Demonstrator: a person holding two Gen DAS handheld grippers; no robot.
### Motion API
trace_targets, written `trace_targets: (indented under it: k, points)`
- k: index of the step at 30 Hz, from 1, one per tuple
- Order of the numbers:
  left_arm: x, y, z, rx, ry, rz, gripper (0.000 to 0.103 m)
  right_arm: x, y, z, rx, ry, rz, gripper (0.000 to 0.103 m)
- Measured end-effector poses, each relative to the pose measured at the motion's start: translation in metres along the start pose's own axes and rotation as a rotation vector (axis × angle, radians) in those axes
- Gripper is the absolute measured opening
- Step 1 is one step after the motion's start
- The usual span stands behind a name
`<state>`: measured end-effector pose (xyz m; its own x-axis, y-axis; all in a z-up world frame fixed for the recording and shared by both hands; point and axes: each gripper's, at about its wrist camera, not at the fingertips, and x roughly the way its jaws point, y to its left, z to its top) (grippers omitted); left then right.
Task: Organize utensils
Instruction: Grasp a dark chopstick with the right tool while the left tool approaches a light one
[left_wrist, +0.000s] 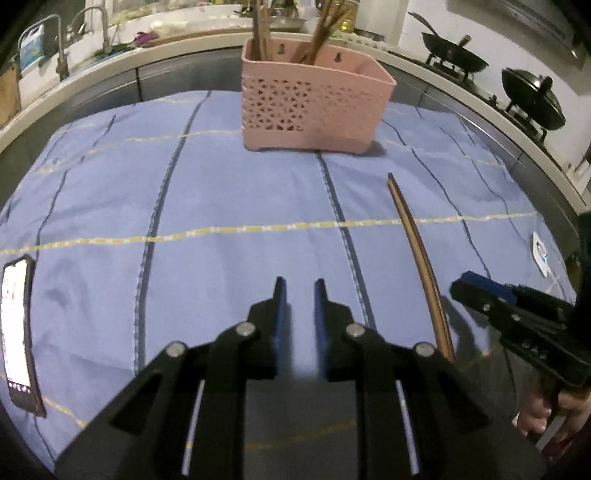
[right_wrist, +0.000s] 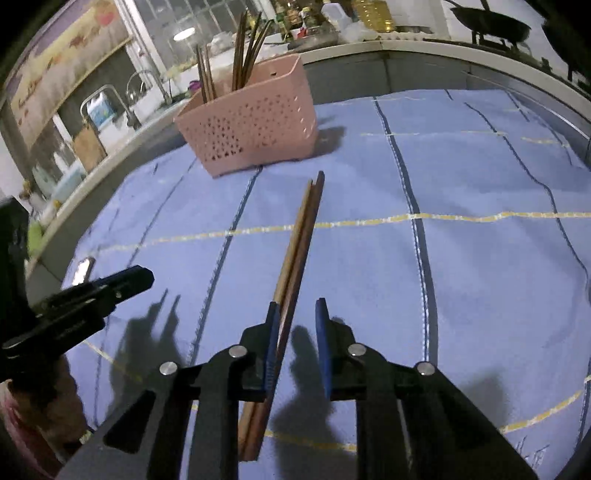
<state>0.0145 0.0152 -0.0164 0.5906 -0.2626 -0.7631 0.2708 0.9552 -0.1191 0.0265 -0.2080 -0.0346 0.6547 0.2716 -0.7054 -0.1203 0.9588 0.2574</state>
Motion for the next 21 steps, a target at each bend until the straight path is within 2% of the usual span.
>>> trace_targets:
  k: [3, 11, 12, 13, 14, 15, 21]
  points:
    - [-0.004, -0.004, 0.000, 0.010, -0.009, 0.000, 0.014, 0.010, 0.003, -0.002, -0.018, 0.033, -0.026, 0.020]
    - [-0.001, -0.019, 0.016, 0.032, -0.007, -0.002, 0.014, 0.016, 0.010, 0.004, -0.048, 0.018, -0.022, 0.020]
    - [0.001, -0.023, 0.019, 0.041, -0.005, -0.008, 0.017, 0.015, 0.009, 0.004, -0.052, 0.014, -0.025, 0.020]
    - [0.002, -0.029, 0.021, 0.049, -0.004, -0.010, 0.021, 0.015, 0.007, 0.004, -0.054, 0.013, -0.040, 0.015]
    - [0.004, -0.033, 0.023, 0.056, -0.002, -0.012, 0.033, 0.015, 0.002, 0.003, -0.048, 0.014, -0.038, 0.012]
    - [0.006, -0.038, 0.026, 0.063, -0.002, -0.016, 0.041, 0.015, -0.002, 0.003, -0.036, 0.011, -0.038, 0.007]
    - [0.030, -0.077, 0.040, 0.133, 0.024, -0.028, 0.041, -0.002, -0.033, -0.005, 0.041, -0.011, -0.058, 0.006]
